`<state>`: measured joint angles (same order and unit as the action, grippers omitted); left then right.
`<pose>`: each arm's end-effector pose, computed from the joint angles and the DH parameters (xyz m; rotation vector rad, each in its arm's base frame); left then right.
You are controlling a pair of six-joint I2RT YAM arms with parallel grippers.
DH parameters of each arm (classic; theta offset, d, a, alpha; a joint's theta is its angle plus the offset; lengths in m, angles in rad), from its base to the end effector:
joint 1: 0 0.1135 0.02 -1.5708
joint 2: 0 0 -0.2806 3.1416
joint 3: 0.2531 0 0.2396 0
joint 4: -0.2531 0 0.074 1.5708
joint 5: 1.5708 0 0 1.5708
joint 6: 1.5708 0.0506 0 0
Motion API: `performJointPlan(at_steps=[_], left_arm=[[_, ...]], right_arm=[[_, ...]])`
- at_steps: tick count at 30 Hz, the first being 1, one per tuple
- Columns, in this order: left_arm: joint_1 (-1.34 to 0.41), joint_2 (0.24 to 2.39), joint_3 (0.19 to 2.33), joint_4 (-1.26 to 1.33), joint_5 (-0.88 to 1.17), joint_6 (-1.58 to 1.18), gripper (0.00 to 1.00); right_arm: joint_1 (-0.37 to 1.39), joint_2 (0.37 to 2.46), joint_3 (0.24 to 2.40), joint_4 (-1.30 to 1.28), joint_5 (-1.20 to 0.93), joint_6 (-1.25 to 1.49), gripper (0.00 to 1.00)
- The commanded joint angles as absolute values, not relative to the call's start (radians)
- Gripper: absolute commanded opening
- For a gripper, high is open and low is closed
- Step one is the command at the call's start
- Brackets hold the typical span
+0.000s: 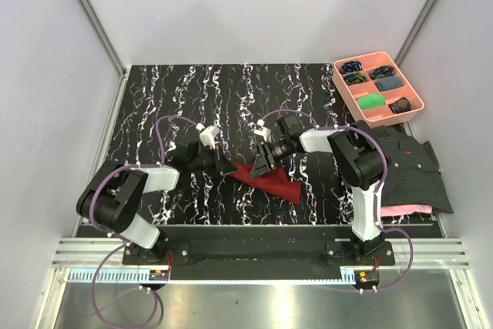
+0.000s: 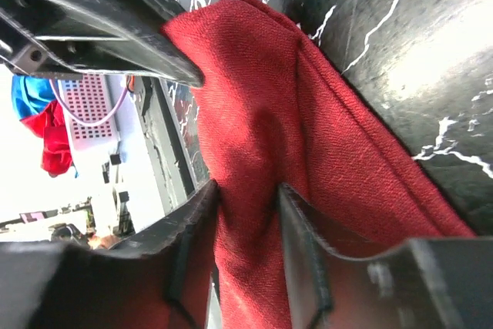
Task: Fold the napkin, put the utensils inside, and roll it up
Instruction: Roll the napkin at the center of the board.
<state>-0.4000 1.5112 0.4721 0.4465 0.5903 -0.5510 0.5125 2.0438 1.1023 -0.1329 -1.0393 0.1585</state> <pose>0.2367 -0.1306 0.1593 0.1944 2.2833 -1.1626 0.3101 0.2245 0.1235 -0.8204 2.4676 1.6049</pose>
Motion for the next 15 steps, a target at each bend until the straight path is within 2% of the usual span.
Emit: performJointPlan(at_steps=[1,2,5,11,15], left_arm=[[-0.403,1.575,0.549,0.485,0.633,-0.552,0.03],[-0.405,1.585,0.572,0.468,0.635,-0.551,0.0],[-0.405,1.612,0.618,0.382,0.618,-0.538,0.0],[-0.405,1.666,0.705,0.218,0.609,-0.526,0.0],[-0.402,1.707,0.739,0.163,0.624,-0.546,0.0]], right_arm=[[0.488,2.022,1.147,-0.199,-0.812,0.071,0.53],[0.488,2.008,1.152,-0.21,-0.769,0.066,0.59],[0.488,1.941,1.163,-0.245,-0.686,0.045,0.67],[0.515,1.751,1.111,-0.253,-0.453,0.005,0.73],[0.63,1.646,1.056,-0.255,-0.257,-0.1,0.75]])
